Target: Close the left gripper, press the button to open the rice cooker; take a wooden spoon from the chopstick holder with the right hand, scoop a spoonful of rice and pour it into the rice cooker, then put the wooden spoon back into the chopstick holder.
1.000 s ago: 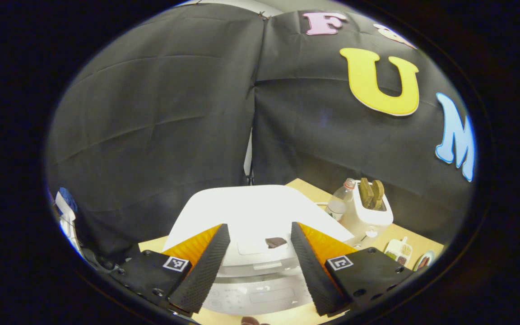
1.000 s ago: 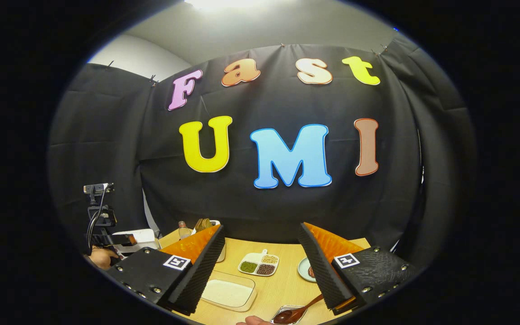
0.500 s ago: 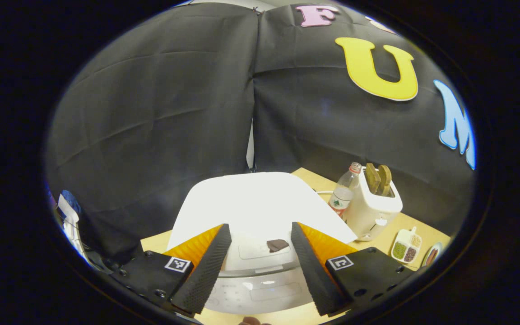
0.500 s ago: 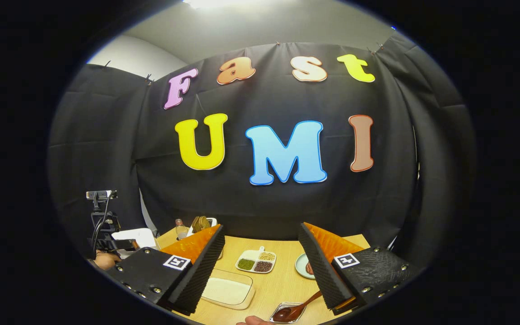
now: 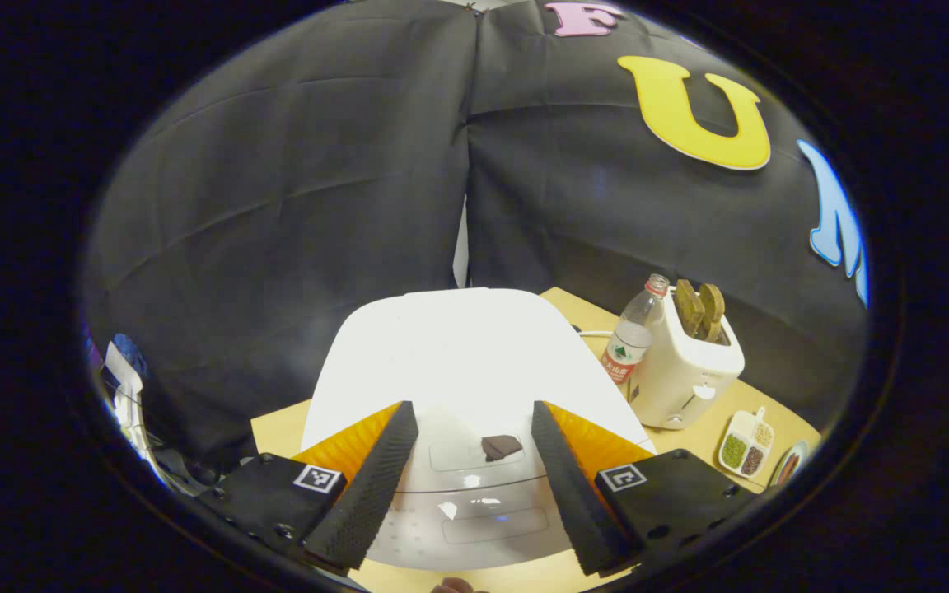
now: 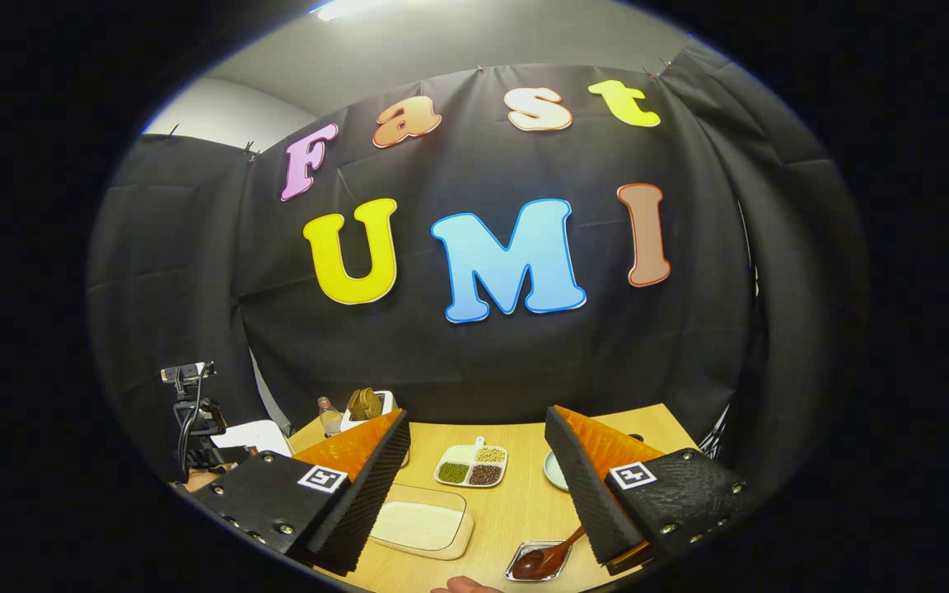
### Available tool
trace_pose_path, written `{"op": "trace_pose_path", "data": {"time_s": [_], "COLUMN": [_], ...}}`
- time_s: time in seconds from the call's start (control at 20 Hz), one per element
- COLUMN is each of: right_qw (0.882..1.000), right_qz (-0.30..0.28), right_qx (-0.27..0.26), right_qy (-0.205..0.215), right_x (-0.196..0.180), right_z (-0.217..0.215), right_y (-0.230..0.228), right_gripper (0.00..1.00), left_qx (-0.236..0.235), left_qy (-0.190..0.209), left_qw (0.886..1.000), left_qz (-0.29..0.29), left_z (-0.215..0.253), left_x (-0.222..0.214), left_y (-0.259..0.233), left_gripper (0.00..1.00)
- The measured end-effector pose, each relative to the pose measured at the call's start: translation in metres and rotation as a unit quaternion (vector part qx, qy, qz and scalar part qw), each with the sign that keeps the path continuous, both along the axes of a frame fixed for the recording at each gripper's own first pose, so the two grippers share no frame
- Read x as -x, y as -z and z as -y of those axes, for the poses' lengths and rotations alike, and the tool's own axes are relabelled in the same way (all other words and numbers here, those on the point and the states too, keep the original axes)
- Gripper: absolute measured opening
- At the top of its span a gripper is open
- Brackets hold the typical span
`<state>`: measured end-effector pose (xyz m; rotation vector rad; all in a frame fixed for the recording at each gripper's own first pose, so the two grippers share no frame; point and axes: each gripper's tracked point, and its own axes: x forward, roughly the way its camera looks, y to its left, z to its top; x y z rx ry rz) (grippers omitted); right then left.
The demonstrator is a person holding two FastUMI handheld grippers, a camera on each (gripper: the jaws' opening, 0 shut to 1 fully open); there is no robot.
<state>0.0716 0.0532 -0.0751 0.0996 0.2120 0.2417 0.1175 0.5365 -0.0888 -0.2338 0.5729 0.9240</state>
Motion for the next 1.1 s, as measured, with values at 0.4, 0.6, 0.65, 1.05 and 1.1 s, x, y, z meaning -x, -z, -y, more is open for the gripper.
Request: {"op": "trace_pose_path", "data": {"time_s": [0.4, 0.6, 0.65, 1.05, 1.1], "right_qw": [0.998, 0.996, 0.996, 0.993, 0.993], "right_qz": [0.034, 0.049, 0.053, 0.081, 0.081], "right_qx": [0.01, 0.012, 0.013, 0.02, 0.022], "right_qy": [0.045, 0.068, 0.071, 0.078, 0.077], "right_x": [-0.005, -0.001, 0.0, 0.026, 0.029], "right_z": [0.043, 0.056, 0.058, 0.048, 0.047], "right_y": [-0.016, -0.034, -0.038, -0.069, -0.069], "right_gripper": [0.99, 0.99, 0.99, 1.0, 1.0], "left_qx": [-0.131, -0.153, -0.154, -0.171, -0.167], "left_qy": [0.152, 0.24, 0.258, 0.35, 0.357], "left_qw": [0.974, 0.944, 0.935, 0.882, 0.88], "left_qz": [0.108, 0.169, 0.188, 0.264, 0.266], "left_z": [0.029, 0.084, 0.098, 0.166, 0.166], "left_x": [-0.038, -0.053, -0.056, -0.056, -0.056], "left_y": [-0.106, -0.157, -0.169, -0.226, -0.225], "left_gripper": [0.95, 0.96, 0.99, 0.96, 0.99]}}
